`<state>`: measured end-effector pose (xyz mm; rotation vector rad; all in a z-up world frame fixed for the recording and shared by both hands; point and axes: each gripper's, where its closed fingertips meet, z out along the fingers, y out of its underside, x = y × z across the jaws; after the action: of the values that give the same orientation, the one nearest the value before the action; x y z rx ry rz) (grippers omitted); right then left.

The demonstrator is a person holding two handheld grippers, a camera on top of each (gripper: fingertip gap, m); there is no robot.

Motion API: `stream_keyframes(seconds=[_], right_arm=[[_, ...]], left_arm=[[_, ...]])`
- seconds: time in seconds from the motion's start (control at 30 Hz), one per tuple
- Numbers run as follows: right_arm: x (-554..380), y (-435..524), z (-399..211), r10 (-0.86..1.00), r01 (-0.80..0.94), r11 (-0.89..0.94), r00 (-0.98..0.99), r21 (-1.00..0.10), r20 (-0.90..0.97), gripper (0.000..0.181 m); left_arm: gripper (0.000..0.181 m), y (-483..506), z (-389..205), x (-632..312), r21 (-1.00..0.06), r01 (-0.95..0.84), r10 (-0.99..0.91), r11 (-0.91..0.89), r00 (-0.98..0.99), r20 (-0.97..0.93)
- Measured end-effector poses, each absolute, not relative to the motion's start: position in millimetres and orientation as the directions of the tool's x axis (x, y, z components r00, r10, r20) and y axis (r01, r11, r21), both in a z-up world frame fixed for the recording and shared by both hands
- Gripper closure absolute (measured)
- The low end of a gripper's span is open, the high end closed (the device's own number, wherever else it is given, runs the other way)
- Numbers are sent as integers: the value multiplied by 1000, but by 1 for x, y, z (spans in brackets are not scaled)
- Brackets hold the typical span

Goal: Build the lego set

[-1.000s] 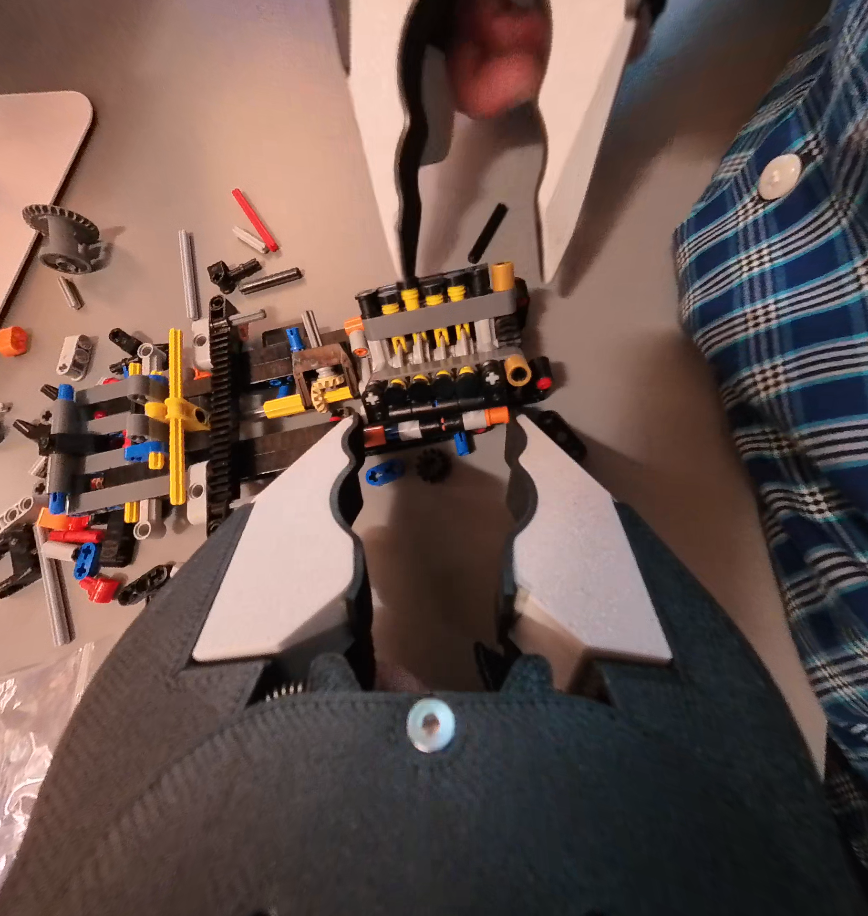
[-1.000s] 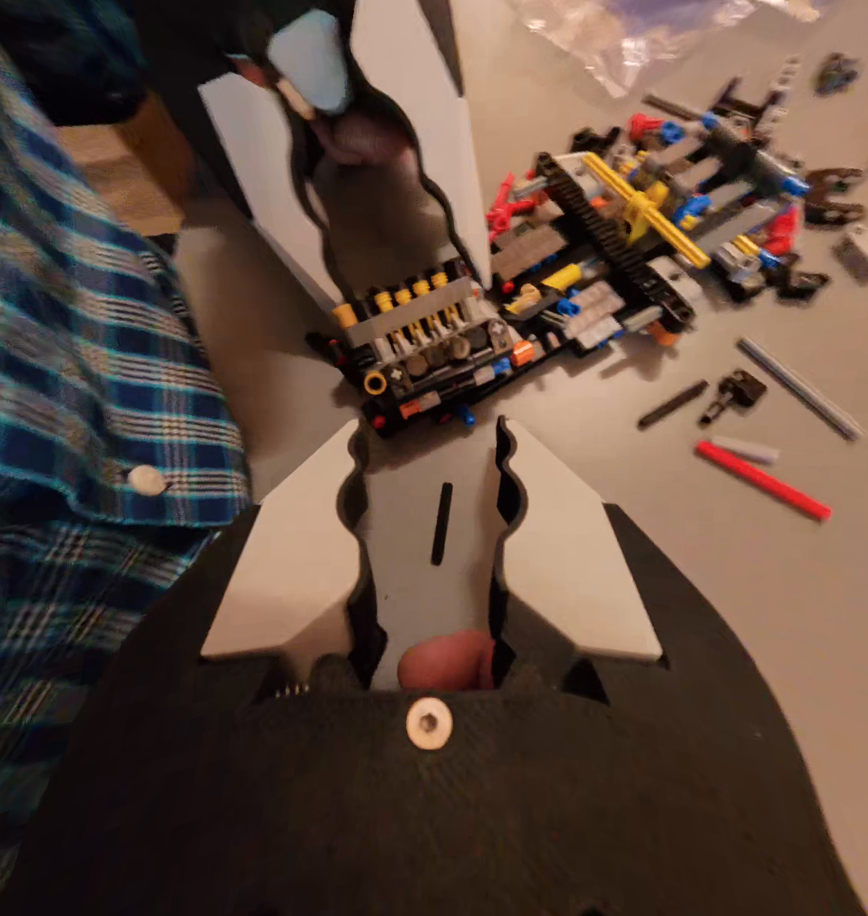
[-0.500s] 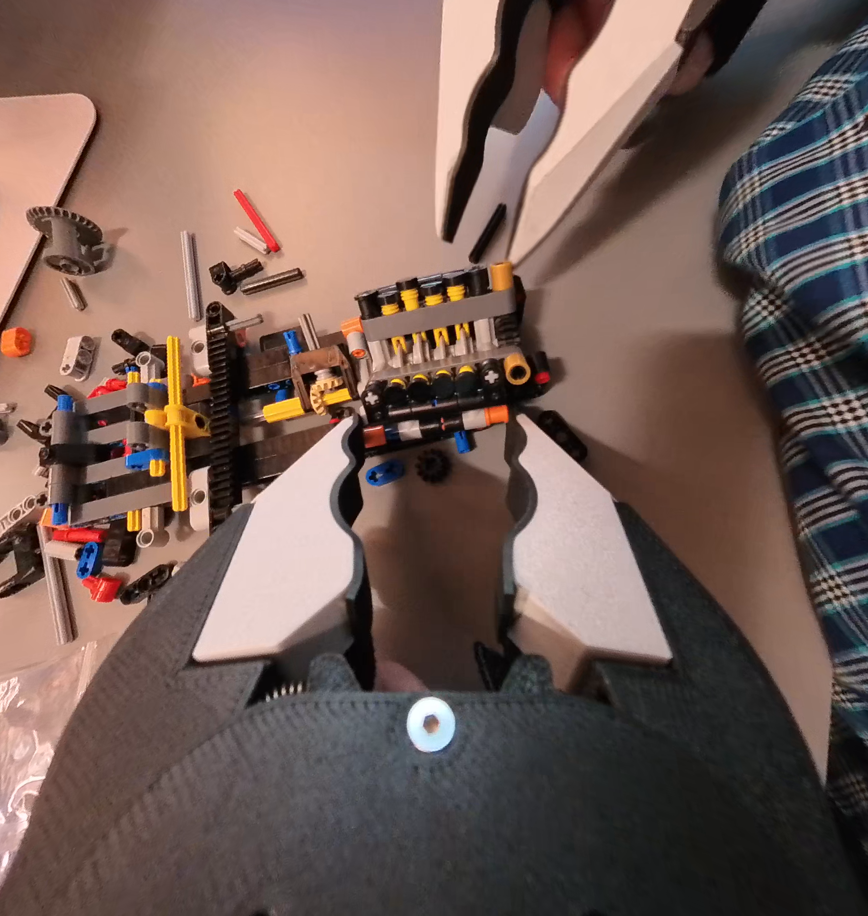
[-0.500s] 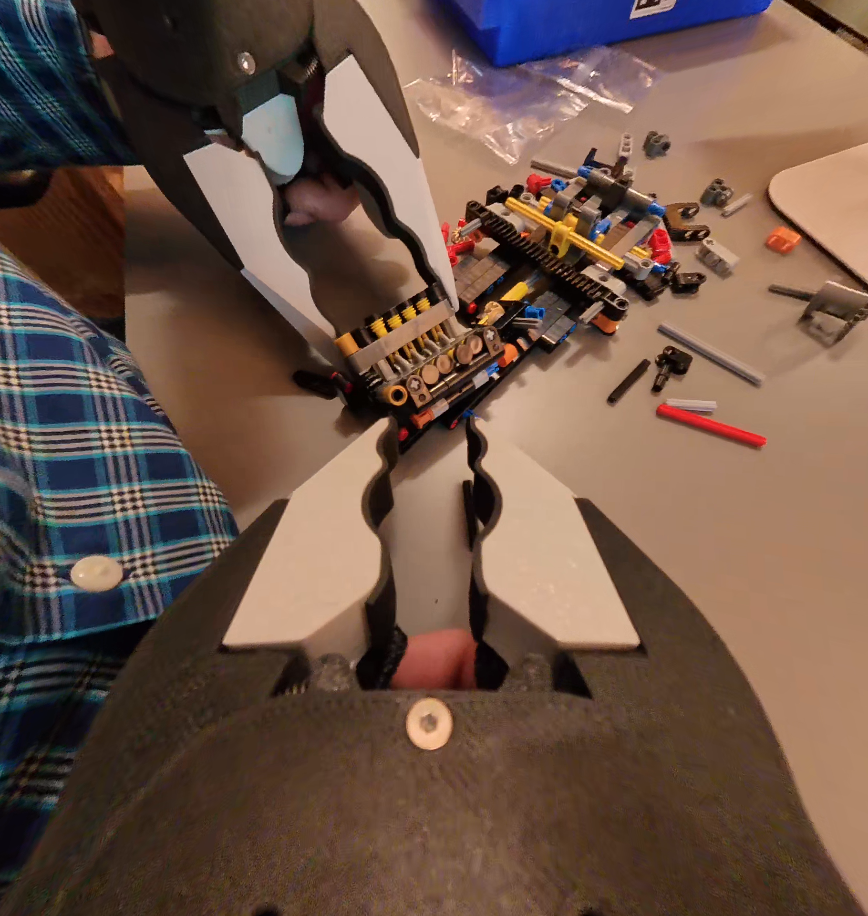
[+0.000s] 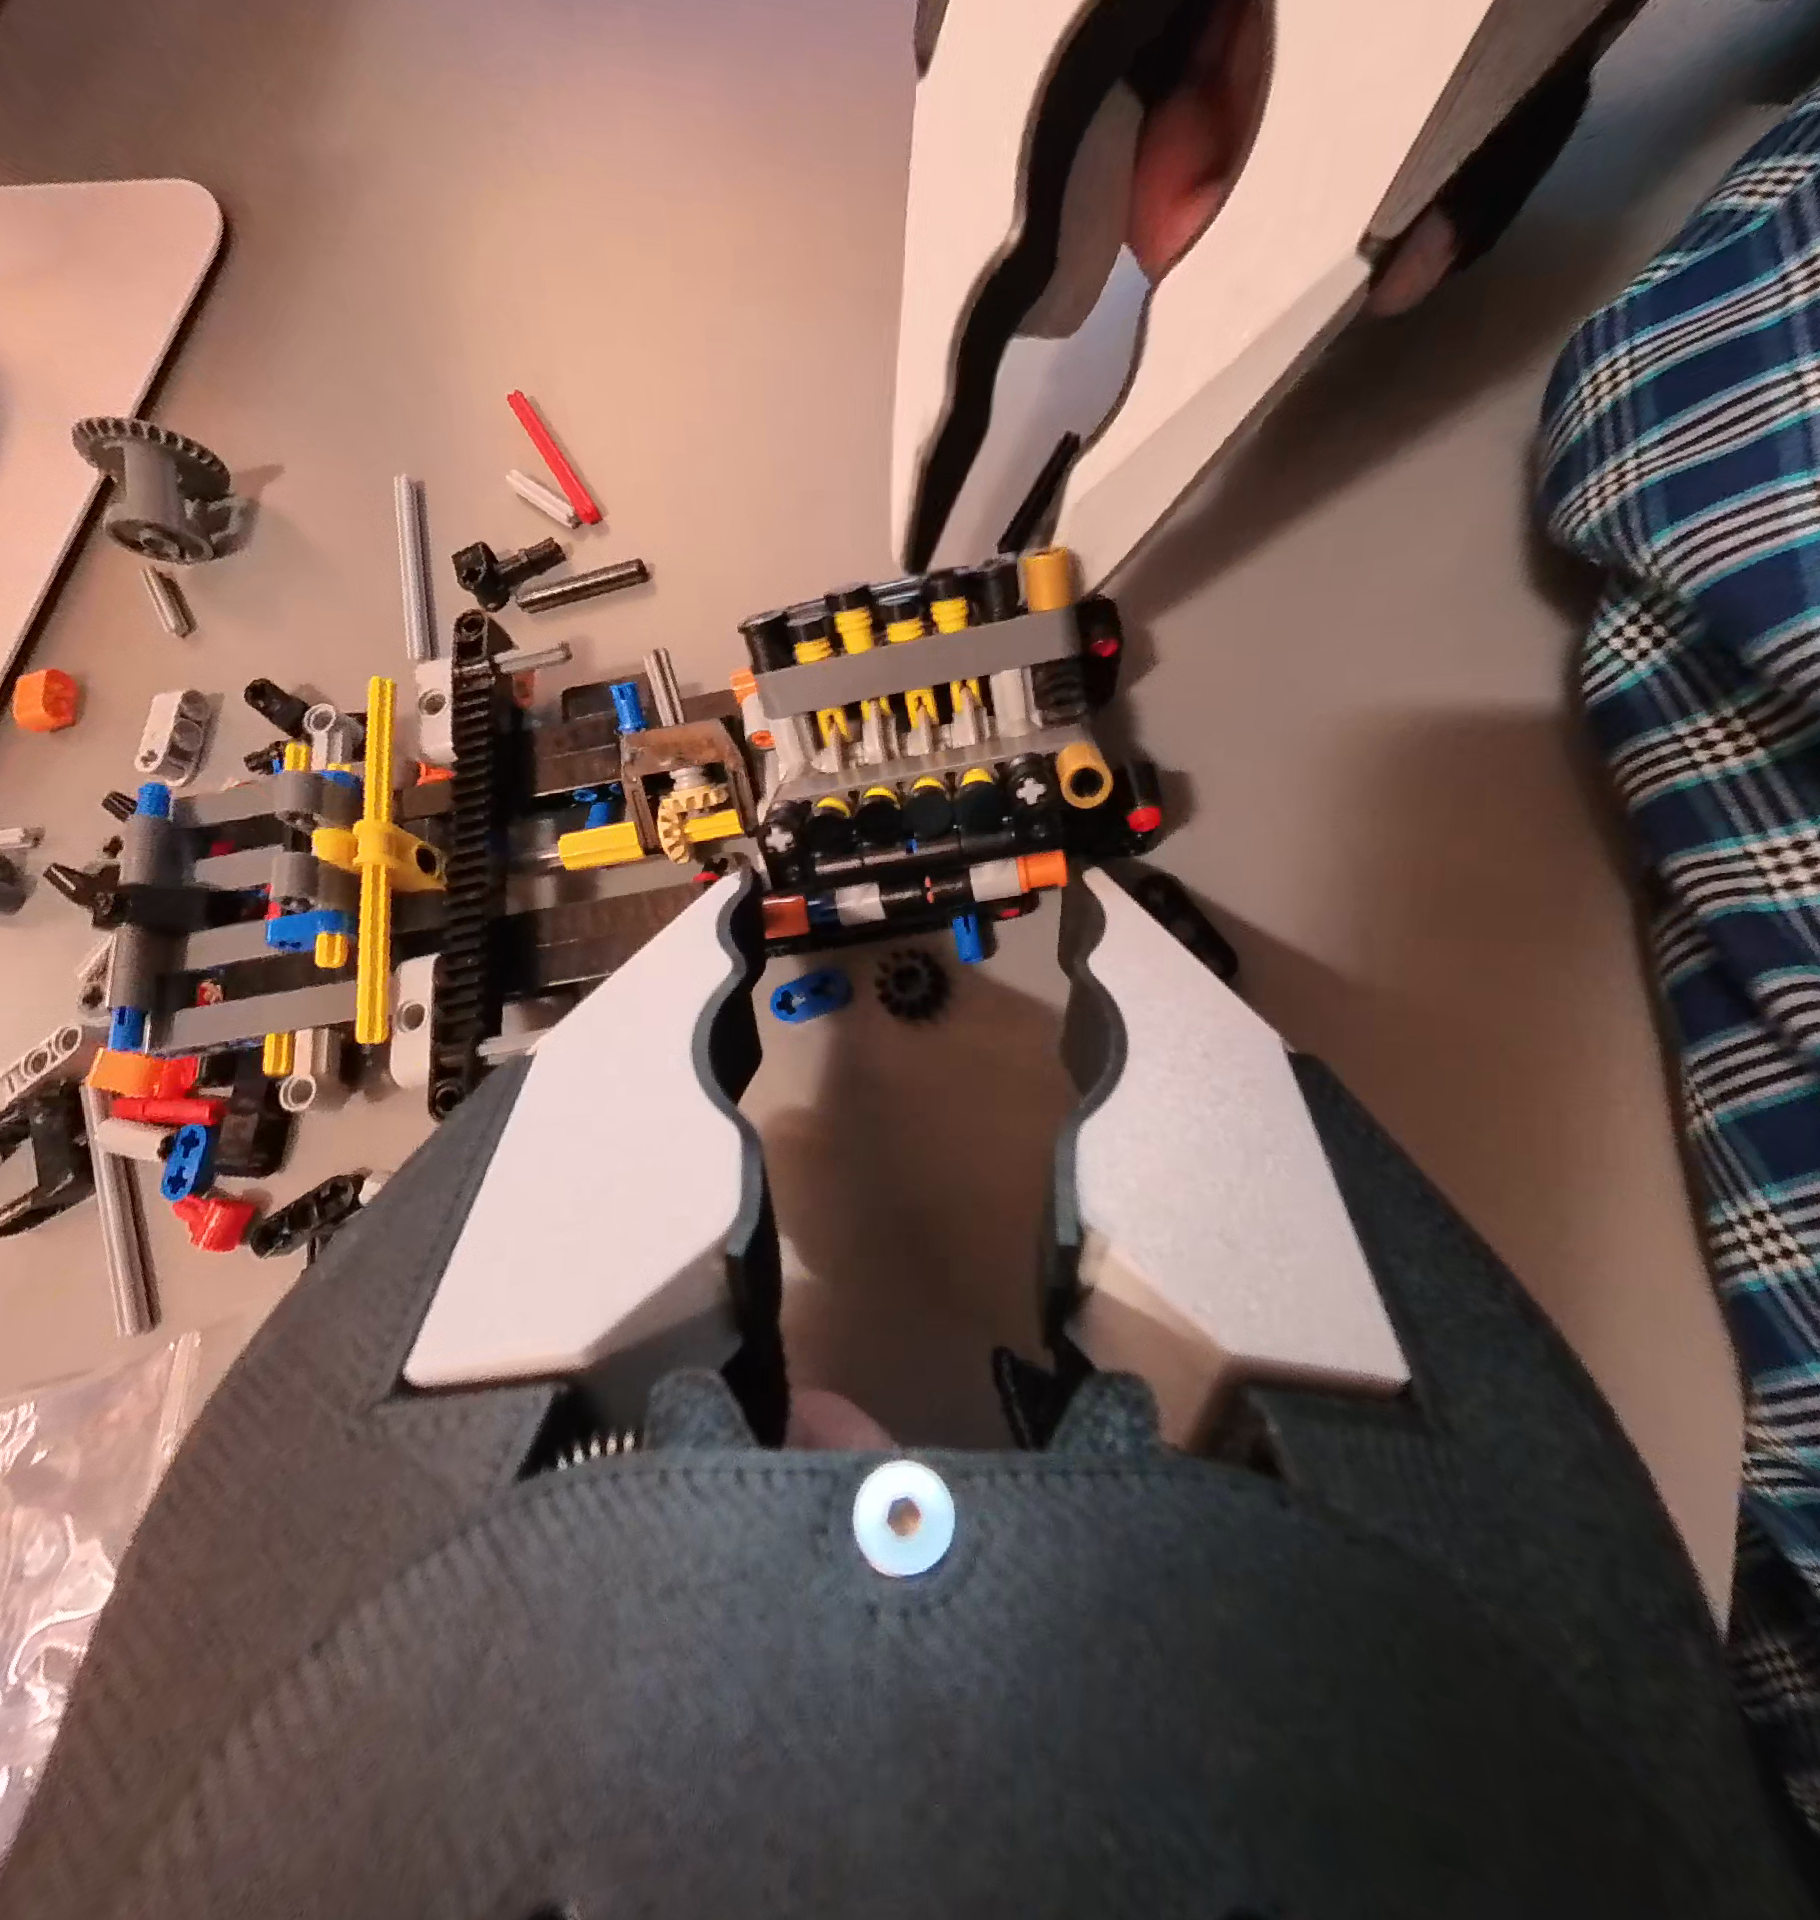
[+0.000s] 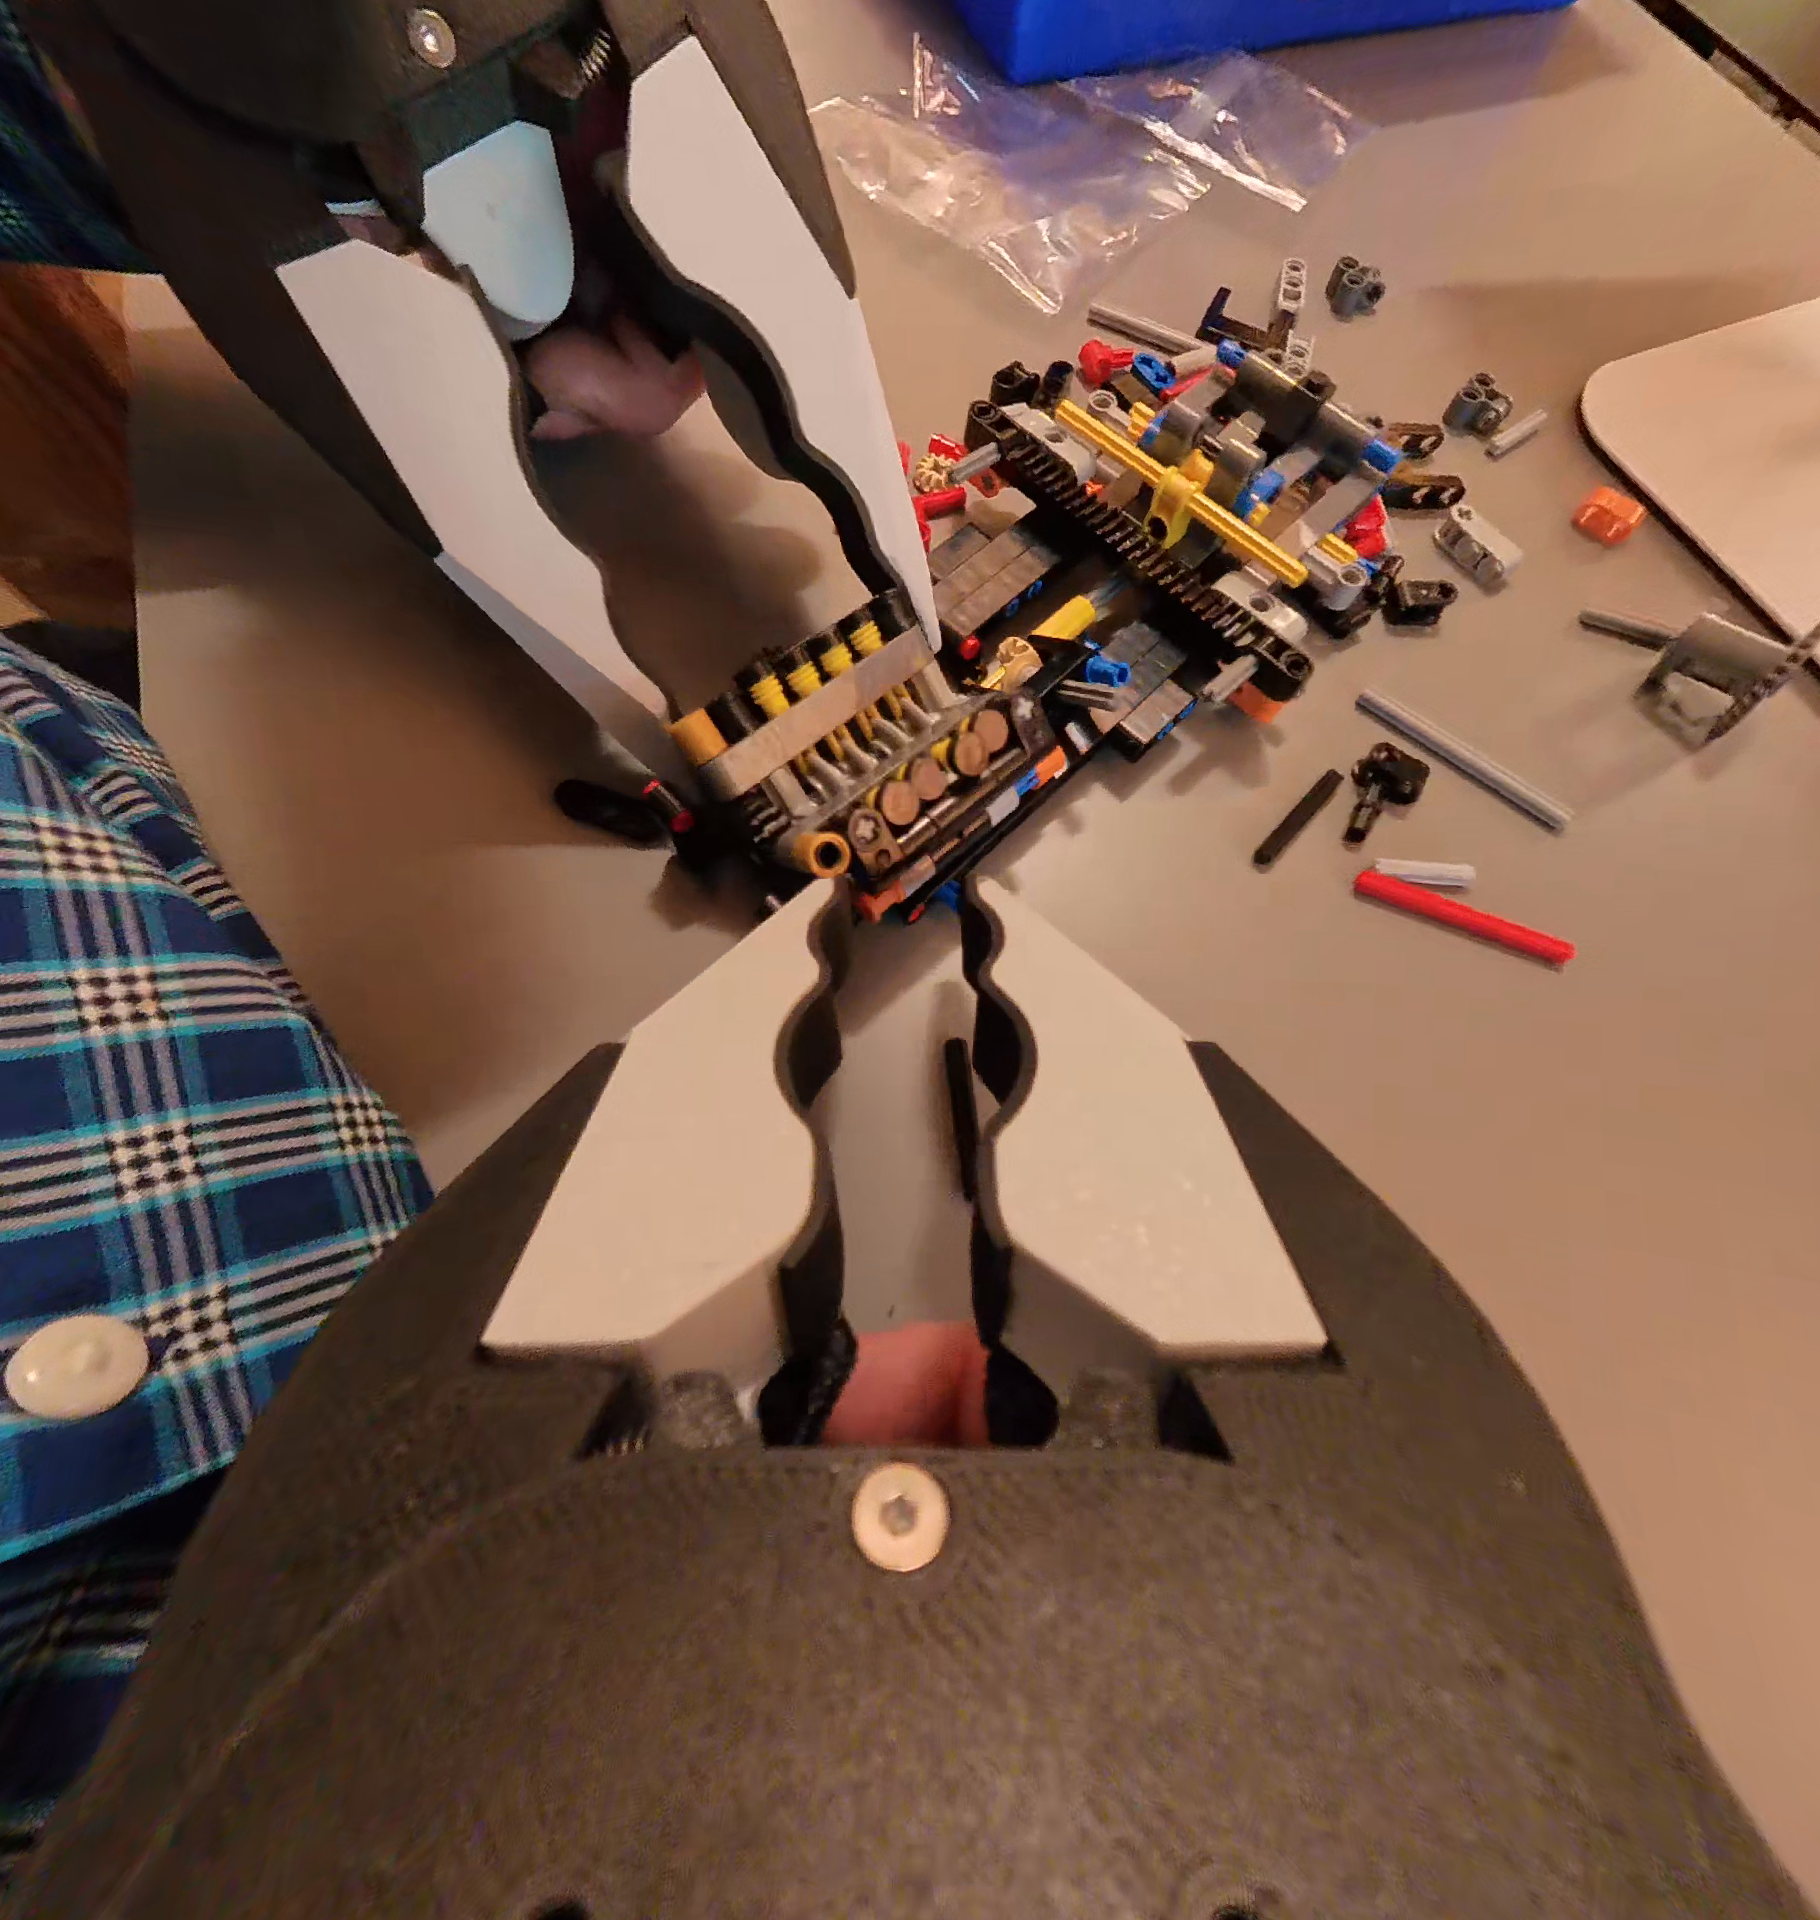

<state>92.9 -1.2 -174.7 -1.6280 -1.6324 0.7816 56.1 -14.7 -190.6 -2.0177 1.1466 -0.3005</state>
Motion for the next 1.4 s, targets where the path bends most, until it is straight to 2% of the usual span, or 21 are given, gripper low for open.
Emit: stream_keyframes(seconds=[0.1, 0.53, 0.73, 0.9, 1.1, 1.4], right_arm=[[92, -5, -175, 996, 581, 54, 25, -812, 84, 173], [94, -5, -174, 982, 604, 115, 53, -789, 184, 178], [96, -7, -174, 999, 590, 3, 25, -807, 22, 179], [100, 3, -157, 998, 529, -61, 5, -846, -69, 167], [84, 16, -151, 974, 455, -223, 60, -862, -220, 172], [78, 16, -162, 971, 505, -233, 68, -831, -230, 181]], left_arm=[[126, -14, -191, 55, -726, -624, -806, -290, 568, -166], [126, -13, -193, 52, -725, -624, -803, -291, 571, -170], [126, -12, -194, 51, -724, -625, -807, -292, 567, -163], [126, -11, -196, 50, -711, -635, -806, -302, 569, -166], [126, -10, -197, 49, -690, -651, -808, -316, 566, -164], [126, -6, -199, 47, -674, -659, -803, -333, 573, -163]])
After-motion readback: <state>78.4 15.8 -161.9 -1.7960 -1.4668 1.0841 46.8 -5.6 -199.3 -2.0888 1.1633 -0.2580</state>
